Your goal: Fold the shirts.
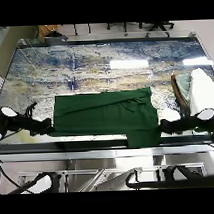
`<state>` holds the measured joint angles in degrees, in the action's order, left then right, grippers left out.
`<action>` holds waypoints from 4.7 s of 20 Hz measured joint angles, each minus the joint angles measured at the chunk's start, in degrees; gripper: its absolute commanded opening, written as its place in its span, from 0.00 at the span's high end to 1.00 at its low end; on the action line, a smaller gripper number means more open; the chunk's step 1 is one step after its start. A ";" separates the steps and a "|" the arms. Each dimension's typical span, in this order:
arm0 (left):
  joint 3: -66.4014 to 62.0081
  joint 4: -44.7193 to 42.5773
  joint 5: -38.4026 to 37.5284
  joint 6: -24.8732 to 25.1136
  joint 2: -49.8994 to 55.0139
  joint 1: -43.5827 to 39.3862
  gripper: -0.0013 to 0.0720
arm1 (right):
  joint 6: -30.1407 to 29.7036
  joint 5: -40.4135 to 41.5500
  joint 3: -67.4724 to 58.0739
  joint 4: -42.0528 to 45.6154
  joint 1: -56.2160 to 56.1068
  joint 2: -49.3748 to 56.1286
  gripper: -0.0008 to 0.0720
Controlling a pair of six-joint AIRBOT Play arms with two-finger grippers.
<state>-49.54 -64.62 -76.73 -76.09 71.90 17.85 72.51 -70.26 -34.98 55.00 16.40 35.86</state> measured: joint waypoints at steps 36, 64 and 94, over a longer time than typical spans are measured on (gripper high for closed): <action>-62.60 1.84 -15.65 -8.24 40.26 -12.94 0.84 | -25.49 6.16 -39.01 -15.91 -3.34 51.56 0.95; -69.13 12.90 3.52 -6.80 34.18 -42.32 0.97 | -6.45 -17.73 -66.07 -19.74 -11.61 36.59 0.95; -46.16 24.17 -1.77 5.29 -2.64 -12.48 0.97 | 0.63 -1.68 -66.14 -5.92 -25.77 56.70 0.07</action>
<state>-95.70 -40.45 -78.50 -70.81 69.25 5.37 73.14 -71.94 -101.12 49.08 -9.37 92.55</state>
